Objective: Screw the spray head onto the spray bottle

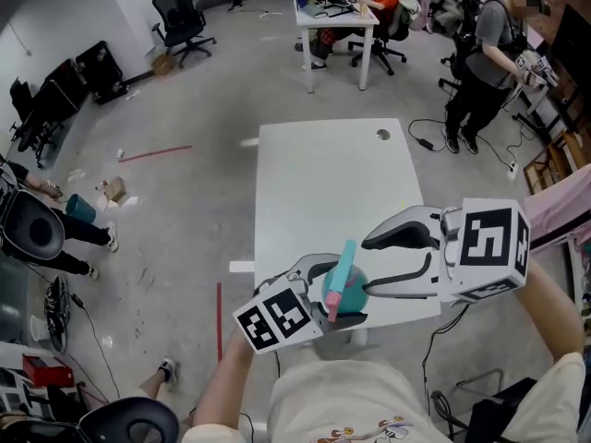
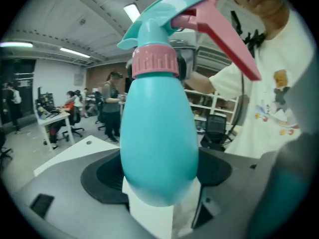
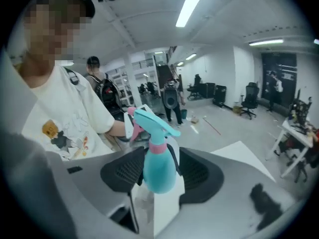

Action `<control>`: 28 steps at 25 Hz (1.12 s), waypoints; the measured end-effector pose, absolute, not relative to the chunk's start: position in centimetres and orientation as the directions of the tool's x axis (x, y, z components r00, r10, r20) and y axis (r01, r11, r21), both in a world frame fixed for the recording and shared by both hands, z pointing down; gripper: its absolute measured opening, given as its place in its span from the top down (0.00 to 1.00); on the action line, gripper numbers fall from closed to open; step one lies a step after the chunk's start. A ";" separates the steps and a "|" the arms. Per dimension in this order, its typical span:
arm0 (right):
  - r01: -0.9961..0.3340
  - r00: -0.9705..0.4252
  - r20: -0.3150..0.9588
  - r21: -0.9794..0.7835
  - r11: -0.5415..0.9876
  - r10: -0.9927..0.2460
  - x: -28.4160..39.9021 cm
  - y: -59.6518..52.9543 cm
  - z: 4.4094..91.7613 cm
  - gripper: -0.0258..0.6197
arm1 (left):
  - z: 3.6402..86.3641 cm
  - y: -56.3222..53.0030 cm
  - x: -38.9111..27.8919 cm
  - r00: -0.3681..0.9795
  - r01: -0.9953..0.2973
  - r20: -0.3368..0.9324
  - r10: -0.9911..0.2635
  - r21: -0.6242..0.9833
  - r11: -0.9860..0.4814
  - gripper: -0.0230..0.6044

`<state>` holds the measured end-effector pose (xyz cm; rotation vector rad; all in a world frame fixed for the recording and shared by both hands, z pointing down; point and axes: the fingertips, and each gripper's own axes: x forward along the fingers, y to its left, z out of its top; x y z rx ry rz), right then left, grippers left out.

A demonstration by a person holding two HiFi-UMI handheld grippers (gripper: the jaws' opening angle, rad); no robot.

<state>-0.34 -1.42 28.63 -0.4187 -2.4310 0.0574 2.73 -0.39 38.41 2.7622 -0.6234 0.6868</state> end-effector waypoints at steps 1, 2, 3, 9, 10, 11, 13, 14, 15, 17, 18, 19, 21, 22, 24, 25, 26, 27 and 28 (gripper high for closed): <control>0.330 -0.729 0.575 -0.179 0.927 0.371 -0.2 -0.5 28.3 0.62 | 38.5 0.7 3.5 0.825 -0.391 0.484 -0.290 0.122 -0.912 0.31; 0.370 -0.720 0.556 -0.199 0.908 0.415 0.0 0.3 28.2 0.62 | 38.7 1.6 4.1 0.839 -0.336 0.489 -0.238 0.121 -0.934 0.31; 0.401 -0.703 0.555 -0.206 0.892 0.445 0.4 1.0 28.2 0.62 | 38.9 2.4 4.8 0.845 -0.285 0.500 -0.193 0.115 -0.952 0.31; 0.587 -0.536 0.648 -0.176 0.790 0.542 1.8 4.7 29.7 0.62 | 39.5 5.5 6.1 0.811 -0.111 0.584 -0.042 0.083 -0.990 0.31; 0.610 -0.511 0.663 -0.168 0.775 0.546 1.9 5.2 29.9 0.62 | 39.7 5.8 6.0 0.795 -0.098 0.605 -0.031 0.078 -0.992 0.31; 0.628 -0.490 0.679 -0.159 0.761 0.546 2.1 5.5 30.1 0.62 | 40.0 5.9 5.9 0.779 -0.092 0.627 -0.027 0.071 -0.993 0.31; 0.649 -0.465 0.704 -0.142 0.748 0.537 2.4 5.8 30.6 0.75 | 40.6 5.6 5.8 0.754 -0.101 0.656 -0.038 0.058 -0.993 0.31; 0.649 -0.463 0.713 -0.131 0.750 0.526 2.5 5.6 30.9 0.75 | 40.9 5.3 5.8 0.747 -0.119 0.662 -0.053 0.054 -0.991 0.31; 0.640 -0.469 0.720 -0.121 0.759 0.511 2.5 5.2 31.0 0.75 | 41.1 4.9 5.8 0.744 -0.149 0.664 -0.076 0.054 -0.987 0.31; 0.590 -0.502 0.726 -0.110 0.800 0.470 2.3 4.1 31.2 0.75 | 41.1 3.5 5.7 0.737 -0.236 0.661 -0.146 0.050 -0.970 0.31; 0.549 -0.525 0.725 -0.111 0.828 0.446 2.0 3.4 31.2 0.75 | 41.1 2.7 5.5 0.726 -0.292 0.660 -0.194 0.040 -0.956 0.31; 0.499 -0.552 0.722 -0.114 0.859 0.417 1.6 2.7 31.2 0.75 | 41.1 1.8 5.2 0.709 -0.354 0.659 -0.251 0.025 -0.935 0.31; 0.385 -0.600 0.720 -0.121 0.915 0.348 0.7 1.5 31.1 0.75 | 41.1 0.1 4.2 0.653 -0.487 0.657 -0.378 -0.019 -0.873 0.31; 0.341 -0.614 0.723 -0.119 0.933 0.317 0.5 1.1 31.1 0.75 | 41.1 -0.7 3.7 0.615 -0.546 0.656 -0.438 -0.047 -0.837 0.31; 0.305 -0.621 0.734 -0.095 0.947 0.274 0.4 0.9 31.2 0.75 | 41.2 -1.6 3.2 0.554 -0.614 0.656 -0.512 -0.094 -0.784 0.31; 0.313 -0.617 0.741 -0.078 0.947 0.265 0.5 1.0 31.3 0.75 | 41.4 -1.7 3.3 0.547 -0.619 0.656 -0.521 -0.102 -0.779 0.31; 0.326 -0.610 0.748 -0.066 0.943 0.263 0.6 1.1 31.5 0.75 | 41.6 -1.6 3.5 0.550 -0.613 0.655 -0.518 -0.104 -0.783 0.31; 0.339 -0.601 0.754 -0.059 0.939 0.264 0.7 1.1 31.8 0.75 | 41.8 -1.6 3.7 0.559 -0.602 0.654 -0.510 -0.103 -0.791 0.31; 0.348 -0.594 0.759 -0.054 0.936 0.265 0.7 1.2 32.0 0.75 | 42.1 -1.5 3.8 0.569 -0.590 0.651 -0.502 -0.101 -0.801 0.31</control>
